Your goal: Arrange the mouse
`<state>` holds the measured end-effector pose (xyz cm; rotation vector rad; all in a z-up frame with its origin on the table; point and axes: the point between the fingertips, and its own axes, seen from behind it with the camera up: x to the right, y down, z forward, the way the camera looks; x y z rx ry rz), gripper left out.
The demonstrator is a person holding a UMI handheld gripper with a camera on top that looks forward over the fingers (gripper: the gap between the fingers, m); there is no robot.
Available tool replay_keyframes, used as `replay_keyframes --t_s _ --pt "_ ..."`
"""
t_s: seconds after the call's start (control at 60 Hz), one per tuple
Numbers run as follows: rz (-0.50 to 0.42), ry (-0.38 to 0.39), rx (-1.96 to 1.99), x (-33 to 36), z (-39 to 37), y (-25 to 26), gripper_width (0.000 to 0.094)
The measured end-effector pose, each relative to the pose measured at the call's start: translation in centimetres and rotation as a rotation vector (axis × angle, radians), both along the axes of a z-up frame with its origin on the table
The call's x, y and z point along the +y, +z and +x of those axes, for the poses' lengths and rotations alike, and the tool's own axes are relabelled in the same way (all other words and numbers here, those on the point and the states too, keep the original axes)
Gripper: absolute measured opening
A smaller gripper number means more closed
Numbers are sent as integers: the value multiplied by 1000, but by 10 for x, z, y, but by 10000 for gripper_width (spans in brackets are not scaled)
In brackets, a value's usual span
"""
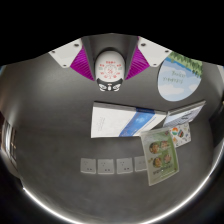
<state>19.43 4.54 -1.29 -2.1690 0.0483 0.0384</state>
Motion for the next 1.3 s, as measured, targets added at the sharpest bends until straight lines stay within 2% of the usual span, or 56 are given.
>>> replay_keyframes --t_s 0.133,0.15,0.183,0.2,0.217,0.3,0.383,0.467,0.533,0.633,0.8,0.85,0.883,0.9,0.917,0.933,0.95,0.983,1.0,1.033,1.083,1.117,1.3 --pt "-8 -8 3 0 2 1 467" --pt "-9 -9 7 -1 2 2 487" --pt "-19 -19 17 -4 2 3 430" --pt "-19 -29 20 -6 3 6 464" --pt "-14 -36 17 -8 4 11 423" --pt "93 -51 -41 -19 -9 60 414" --pt "199 -40 -28 -27 -62 116 414" --pt "232 -7 -22 -29 -128 134 411" --pt "214 9 -13 -23 -175 126 409" --pt "127 13 -25 -15 -221 81 410" --pt "-29 -27 -58 -17 -224 10 412" --pt "-21 -33 -49 -15 -224 6 418" --pt "-28 -33 -48 -16 -224 3 516" --pt "-29 -31 -49 -16 -224 3 534" --pt "-31 -29 -50 -15 -224 3 497" --pt "-36 -26 -49 -15 -224 3 568" --pt "-43 -25 -46 -16 -224 5 541" --pt "-59 -17 -33 -16 -225 3 570" --pt "-67 -16 -22 -18 -225 3 641" --pt "-74 -15 1 -21 -225 5 725" --pt "-47 -3 20 -28 -222 15 895" --pt "-19 14 21 -34 -220 26 829" --pt "27 25 11 -97 -174 62 844"
